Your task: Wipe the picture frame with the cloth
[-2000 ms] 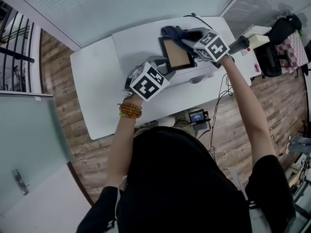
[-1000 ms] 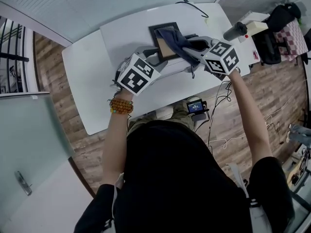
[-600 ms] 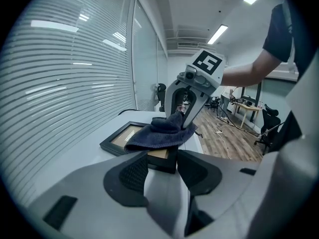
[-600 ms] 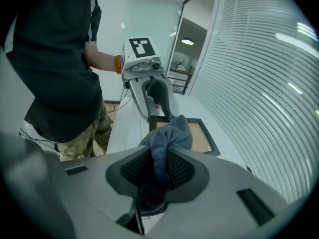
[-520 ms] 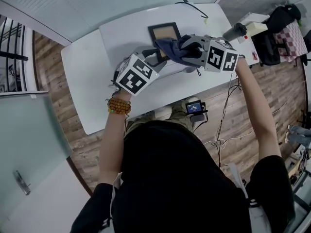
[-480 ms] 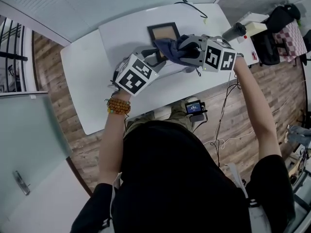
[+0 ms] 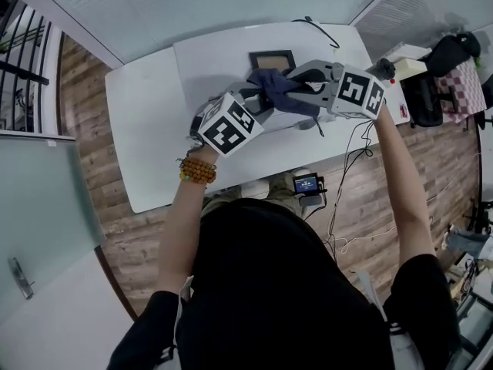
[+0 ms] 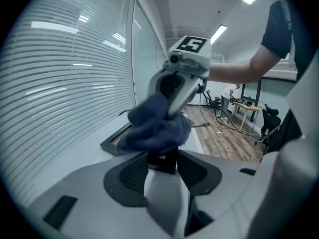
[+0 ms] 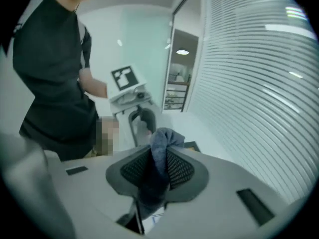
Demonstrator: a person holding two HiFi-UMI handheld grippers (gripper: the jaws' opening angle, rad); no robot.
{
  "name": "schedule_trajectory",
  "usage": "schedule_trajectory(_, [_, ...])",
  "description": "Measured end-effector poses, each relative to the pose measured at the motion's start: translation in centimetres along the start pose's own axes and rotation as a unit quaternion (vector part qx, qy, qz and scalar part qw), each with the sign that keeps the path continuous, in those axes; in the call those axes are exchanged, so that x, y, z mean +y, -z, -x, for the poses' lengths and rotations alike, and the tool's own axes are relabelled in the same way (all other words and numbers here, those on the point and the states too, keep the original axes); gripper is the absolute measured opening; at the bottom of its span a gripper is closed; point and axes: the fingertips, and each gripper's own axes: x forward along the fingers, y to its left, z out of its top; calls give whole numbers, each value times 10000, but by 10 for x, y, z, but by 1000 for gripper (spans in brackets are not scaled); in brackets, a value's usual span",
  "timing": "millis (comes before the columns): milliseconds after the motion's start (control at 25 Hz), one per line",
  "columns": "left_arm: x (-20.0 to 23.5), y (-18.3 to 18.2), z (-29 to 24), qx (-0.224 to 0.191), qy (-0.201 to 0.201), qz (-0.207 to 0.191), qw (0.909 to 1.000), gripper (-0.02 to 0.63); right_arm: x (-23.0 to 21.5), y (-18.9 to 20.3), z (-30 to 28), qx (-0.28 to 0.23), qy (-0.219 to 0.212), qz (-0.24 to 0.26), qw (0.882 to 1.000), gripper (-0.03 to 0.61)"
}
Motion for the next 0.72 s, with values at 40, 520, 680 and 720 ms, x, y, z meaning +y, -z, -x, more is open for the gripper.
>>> schedule_trajectory(40, [1,0,0,-4,11,-8,10000,183,-23,-9,9,-277,284,-264,9989,72])
schedule_trajectory(520, [1,-1,0,-26,20,21,10000,179,-115,-6,-82,1139,1434,-355,9824,61])
schedule_trajectory(680, [3,0,2,-20,43,31,10000,178,-105,-9,-84,1339,1443,-8,9804,58])
schedule_trajectory(720, [3,0,2,-17,51,41,10000,178,-100,-9,-84,1352,1410,40,9807,58])
